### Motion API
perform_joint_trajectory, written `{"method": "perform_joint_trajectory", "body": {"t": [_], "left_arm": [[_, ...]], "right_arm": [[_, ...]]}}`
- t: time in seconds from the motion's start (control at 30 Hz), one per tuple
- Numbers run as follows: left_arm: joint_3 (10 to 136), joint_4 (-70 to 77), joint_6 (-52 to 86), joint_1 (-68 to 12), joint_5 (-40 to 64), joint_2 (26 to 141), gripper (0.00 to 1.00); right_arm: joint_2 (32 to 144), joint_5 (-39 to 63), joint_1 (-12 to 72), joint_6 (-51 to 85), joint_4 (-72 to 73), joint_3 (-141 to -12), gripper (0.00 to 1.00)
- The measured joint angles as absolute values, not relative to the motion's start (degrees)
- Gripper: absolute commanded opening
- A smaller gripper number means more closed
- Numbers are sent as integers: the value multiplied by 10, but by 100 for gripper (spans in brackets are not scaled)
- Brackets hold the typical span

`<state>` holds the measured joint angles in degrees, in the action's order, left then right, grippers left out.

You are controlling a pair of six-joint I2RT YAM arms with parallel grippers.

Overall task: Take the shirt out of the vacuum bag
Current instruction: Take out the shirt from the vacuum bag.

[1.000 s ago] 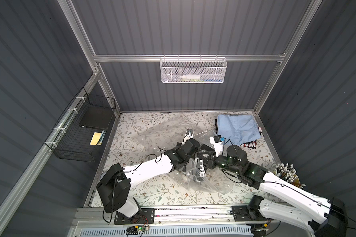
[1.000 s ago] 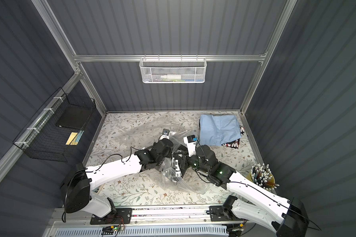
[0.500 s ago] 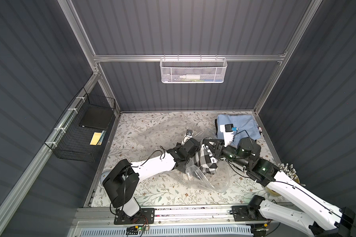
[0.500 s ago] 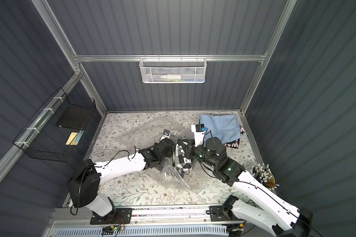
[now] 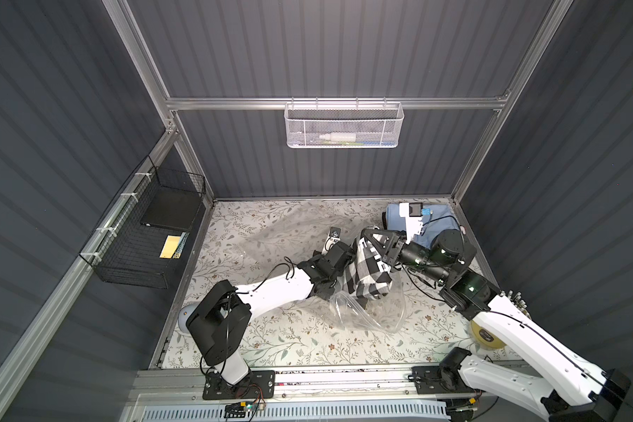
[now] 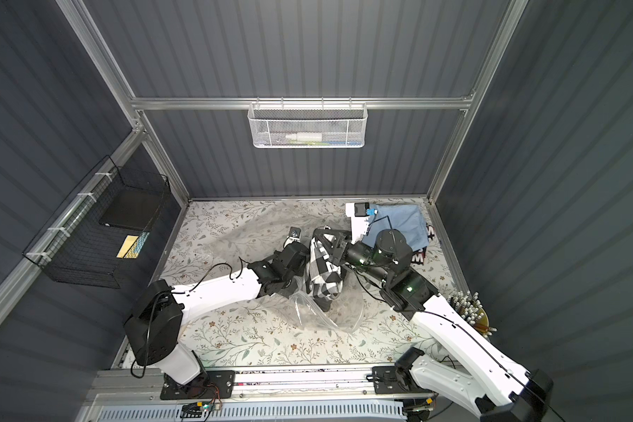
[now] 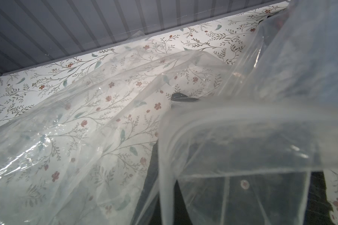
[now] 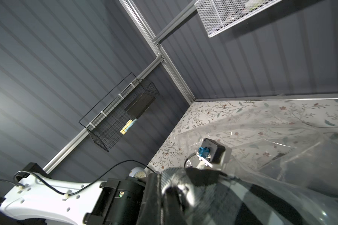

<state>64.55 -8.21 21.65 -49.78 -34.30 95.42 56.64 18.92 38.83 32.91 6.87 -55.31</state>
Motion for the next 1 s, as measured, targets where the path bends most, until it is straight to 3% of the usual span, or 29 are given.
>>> {"method": "perform_joint_trajectory", "body": {"t": [0.5, 1.0], "left_arm": [[647, -83, 216, -486, -343, 971, 0], [623, -100, 219, -473, -365, 969, 0]], "right_arm": [[594, 243, 374, 360, 72, -686, 0], [602, 230, 231, 335, 50, -777, 0]]}}
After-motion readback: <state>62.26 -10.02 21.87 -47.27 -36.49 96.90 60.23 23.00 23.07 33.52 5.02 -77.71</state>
